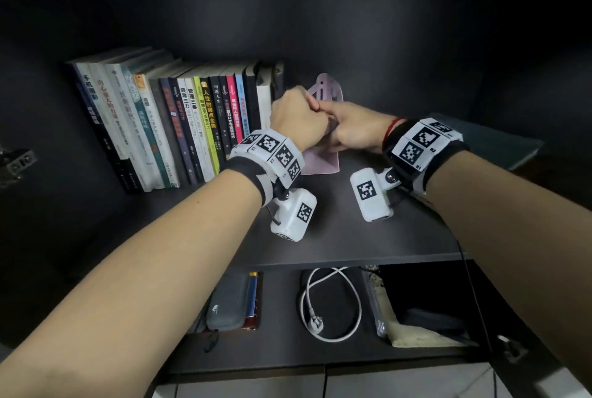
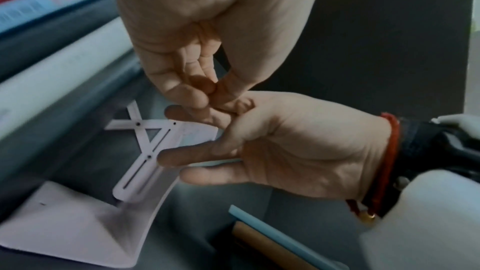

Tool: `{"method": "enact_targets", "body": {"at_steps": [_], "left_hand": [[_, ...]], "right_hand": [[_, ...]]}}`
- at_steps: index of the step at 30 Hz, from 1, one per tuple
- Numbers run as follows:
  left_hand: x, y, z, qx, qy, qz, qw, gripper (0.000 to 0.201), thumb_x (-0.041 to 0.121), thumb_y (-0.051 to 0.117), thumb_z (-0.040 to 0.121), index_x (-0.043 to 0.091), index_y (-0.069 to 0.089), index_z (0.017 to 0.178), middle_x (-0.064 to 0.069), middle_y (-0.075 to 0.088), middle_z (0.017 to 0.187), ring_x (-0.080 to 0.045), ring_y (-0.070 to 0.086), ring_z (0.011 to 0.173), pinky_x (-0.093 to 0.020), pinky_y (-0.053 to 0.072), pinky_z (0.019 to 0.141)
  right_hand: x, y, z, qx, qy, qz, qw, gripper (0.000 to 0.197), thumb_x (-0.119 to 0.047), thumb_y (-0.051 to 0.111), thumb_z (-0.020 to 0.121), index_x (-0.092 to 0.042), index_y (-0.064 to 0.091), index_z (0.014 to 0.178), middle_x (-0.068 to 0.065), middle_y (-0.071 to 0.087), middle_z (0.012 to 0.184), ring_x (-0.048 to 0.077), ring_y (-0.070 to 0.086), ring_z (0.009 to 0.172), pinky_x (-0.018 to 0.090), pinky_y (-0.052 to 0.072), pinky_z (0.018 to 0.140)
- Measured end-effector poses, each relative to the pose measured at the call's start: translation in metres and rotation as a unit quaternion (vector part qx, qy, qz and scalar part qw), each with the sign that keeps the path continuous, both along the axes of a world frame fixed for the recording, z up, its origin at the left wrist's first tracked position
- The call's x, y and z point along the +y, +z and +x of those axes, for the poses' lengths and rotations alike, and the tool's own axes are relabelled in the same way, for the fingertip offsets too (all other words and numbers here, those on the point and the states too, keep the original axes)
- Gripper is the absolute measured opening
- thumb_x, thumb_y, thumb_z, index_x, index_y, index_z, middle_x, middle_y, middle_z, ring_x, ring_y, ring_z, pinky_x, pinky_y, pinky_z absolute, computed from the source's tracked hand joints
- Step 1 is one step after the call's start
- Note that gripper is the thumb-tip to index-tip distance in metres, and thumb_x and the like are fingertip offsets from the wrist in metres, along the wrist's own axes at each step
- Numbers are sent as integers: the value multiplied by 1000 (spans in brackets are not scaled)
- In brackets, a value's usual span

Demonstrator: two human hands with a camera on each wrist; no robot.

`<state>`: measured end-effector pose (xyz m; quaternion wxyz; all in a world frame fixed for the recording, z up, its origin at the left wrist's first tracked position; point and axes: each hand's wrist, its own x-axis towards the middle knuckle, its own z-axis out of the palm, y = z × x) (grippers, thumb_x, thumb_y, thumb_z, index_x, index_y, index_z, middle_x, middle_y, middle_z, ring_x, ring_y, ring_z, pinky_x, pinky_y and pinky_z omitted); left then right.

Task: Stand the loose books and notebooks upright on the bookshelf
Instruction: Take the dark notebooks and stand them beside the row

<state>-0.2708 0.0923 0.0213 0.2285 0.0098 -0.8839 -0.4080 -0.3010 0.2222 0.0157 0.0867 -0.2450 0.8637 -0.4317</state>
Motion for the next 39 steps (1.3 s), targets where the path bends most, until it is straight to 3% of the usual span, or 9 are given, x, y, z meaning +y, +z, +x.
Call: {"method": "enact_targets", "body": {"at_steps": [3, 9, 12, 18, 22, 27, 33, 37, 39], "left_hand": [[22, -3, -3, -32, -18, -2, 999, 20, 30, 73, 84, 30, 55, 75, -1, 73, 106, -23, 67, 106, -25, 51, 85], [92, -4, 2, -91, -124, 40, 987, 3, 21, 70, 84, 19, 72, 85, -3, 78, 100, -22, 72, 99, -31, 58, 90], [133, -11, 2, -224, -180, 100, 953, 26, 23, 71, 89, 4, 68, 106, -15, 75, 105, -29, 76, 95, -44, 64, 85], [164, -24, -2, -372, -201, 244, 873, 14, 15, 70, 94, 14, 57, 99, -11, 55, 117, -29, 57, 105, -45, 58, 99], [162, -17, -9, -413, -162, 351, 825, 44, 18, 74, 92, 10, 53, 130, -14, 45, 130, -38, 49, 122, -46, 59, 87], [163, -20, -18, -388, -131, 414, 813, 50, 25, 76, 90, 20, 57, 136, -10, 49, 139, -22, 56, 71, -22, 50, 40], [182, -28, -22, -382, -123, 369, 838, 37, 43, 75, 90, 13, 64, 110, -7, 61, 87, -17, 52, 51, -20, 40, 42], [208, -33, -22, -383, -165, 375, 828, 56, 51, 78, 84, 12, 63, 121, -12, 69, 110, -29, 67, 88, -36, 55, 51], [218, -35, -22, -382, -189, 411, 806, 35, 42, 73, 92, 12, 66, 109, -15, 72, 92, -30, 69, 80, -37, 59, 47]], "right_hand": [[30, 6, 10, -24, -41, -26, 999, 68, 28, 44, 85, -25, 61, 124, 10, 65, 133, 25, 67, 102, 46, 56, 95], [116, 22, 29, -13, -215, 13, 977, 27, 10, 57, 93, -12, 72, 96, 22, 74, 109, 29, 72, 87, 40, 63, 87], [158, 26, 40, 62, -315, 187, 928, 11, -14, 66, 93, -17, 74, 100, 14, 74, 114, 31, 69, 111, 34, 54, 91], [194, -6, 45, -16, -273, 355, 894, 102, -50, 91, 68, -21, 43, 153, -4, 55, 144, 21, 54, 129, 30, 44, 106], [192, -10, 30, -6, -284, 402, 870, 109, -64, 86, 66, -14, 43, 154, 9, 55, 151, 30, 55, 134, 39, 48, 108], [186, 2, 24, 61, -266, 446, 852, 76, -53, 84, 74, -12, 61, 135, 9, 68, 117, 30, 66, 103, 35, 55, 84], [191, 13, 26, 74, -256, 412, 871, 63, -36, 82, 77, -18, 63, 135, 8, 67, 123, 25, 61, 99, 33, 54, 84], [210, 17, 34, 52, -267, 322, 907, 45, -32, 78, 80, -21, 70, 123, 5, 72, 117, 22, 64, 93, 33, 56, 86], [213, 15, 39, 44, -265, 294, 917, 40, -33, 79, 78, -22, 73, 116, 2, 73, 111, 18, 63, 88, 31, 55, 81]]}}
